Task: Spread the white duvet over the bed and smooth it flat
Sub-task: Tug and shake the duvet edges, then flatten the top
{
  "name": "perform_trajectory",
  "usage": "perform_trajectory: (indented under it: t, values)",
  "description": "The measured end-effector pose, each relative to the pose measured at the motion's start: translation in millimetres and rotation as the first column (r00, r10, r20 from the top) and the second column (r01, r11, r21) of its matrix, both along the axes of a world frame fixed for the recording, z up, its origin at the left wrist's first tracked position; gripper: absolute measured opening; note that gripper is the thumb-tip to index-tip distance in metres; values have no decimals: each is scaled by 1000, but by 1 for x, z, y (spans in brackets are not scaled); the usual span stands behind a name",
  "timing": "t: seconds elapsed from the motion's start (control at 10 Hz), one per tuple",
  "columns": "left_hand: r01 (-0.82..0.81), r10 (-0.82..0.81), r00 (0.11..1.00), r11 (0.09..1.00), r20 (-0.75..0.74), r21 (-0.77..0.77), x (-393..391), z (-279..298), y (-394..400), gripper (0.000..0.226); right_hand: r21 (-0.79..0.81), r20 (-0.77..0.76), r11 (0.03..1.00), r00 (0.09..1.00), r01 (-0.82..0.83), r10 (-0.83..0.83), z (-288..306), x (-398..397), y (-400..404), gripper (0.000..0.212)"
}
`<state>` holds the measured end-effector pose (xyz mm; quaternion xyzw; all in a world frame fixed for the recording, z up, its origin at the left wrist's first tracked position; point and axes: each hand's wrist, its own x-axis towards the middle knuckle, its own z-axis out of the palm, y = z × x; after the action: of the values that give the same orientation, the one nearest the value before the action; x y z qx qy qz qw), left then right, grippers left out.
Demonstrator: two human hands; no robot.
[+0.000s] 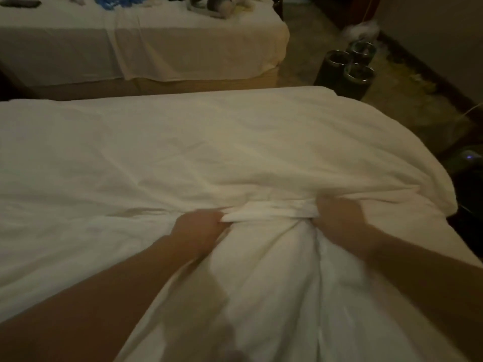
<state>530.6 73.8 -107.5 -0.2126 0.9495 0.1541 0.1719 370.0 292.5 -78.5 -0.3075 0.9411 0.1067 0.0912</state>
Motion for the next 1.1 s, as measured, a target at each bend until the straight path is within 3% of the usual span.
perform_trajectory:
  t: [0.1,0.2,0.3,0.4,0.5,0.6,0.7,0.8,0.9,1.0,1.1]
  values:
    - [-57,76,981,993,181,-104,-8,-30,18,45,26,70,997,995,72,-74,-50,1,0,45]
    - [-108,114,992,988,51,-115,-11,-24,28,36,-5,90,988,984,154,-153,-42,7,1,41]
    - [114,-104,885,993,-453,-4,-23,-4,57,54,-187,-99,975,986,117,-137,-15,38,31,86]
    - [442,-380,745,897,-547,-21,-50,10,112,72,-191,-61,963,977,192,-206,-1,105,73,127]
    - [506,-461,774,862,-434,-12,-82,-1,144,56,-47,3,965,966,257,-257,-7,131,110,108]
    - [299,-285,853,953,-438,-36,-88,-6,147,40,-89,-87,984,983,152,-160,11,92,140,36]
    - [190,-216,884,976,-415,-102,-88,6,162,19,-86,-214,991,970,100,-116,55,7,136,36]
    - [45,-32,896,999,-443,19,-111,16,169,20,-266,-172,951,963,159,-209,71,-78,121,40]
    - [-90,119,962,988,-246,123,-151,-3,160,37,-54,125,975,971,214,-206,21,-126,130,49]
    - [-86,160,920,973,-357,214,-165,-5,183,39,-122,345,928,892,351,-293,0,-151,142,52]
    - [332,-265,898,932,-352,147,-172,9,213,86,-359,425,844,875,398,-232,29,-128,170,47]
